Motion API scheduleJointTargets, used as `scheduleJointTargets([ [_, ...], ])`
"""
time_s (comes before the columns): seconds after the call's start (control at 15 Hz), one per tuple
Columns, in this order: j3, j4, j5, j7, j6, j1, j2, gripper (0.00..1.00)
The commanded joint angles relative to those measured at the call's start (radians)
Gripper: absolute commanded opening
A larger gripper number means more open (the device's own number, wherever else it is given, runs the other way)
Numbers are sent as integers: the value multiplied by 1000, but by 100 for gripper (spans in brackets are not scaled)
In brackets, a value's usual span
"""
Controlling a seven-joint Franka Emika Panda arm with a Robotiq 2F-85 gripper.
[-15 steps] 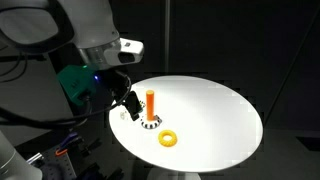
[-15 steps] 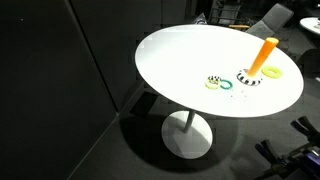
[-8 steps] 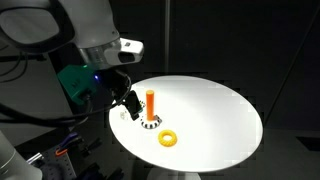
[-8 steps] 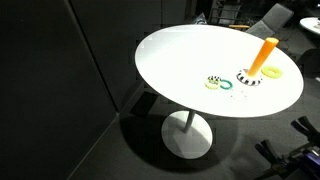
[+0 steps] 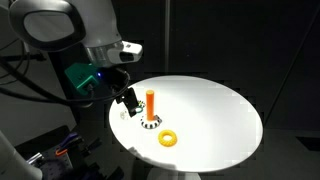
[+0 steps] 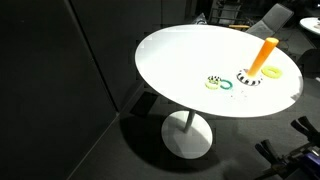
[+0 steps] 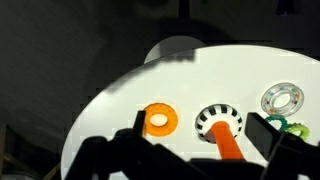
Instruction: Put the clear ring on the stack
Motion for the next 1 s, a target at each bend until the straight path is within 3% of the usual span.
scheduleJointTargets([
  [0.0, 75, 26, 31, 98, -41, 16, 40, 100],
  [0.53, 207, 59, 111, 284, -133, 95, 95, 100],
  [0.93, 212, 32, 100, 273, -101, 98, 86, 100],
])
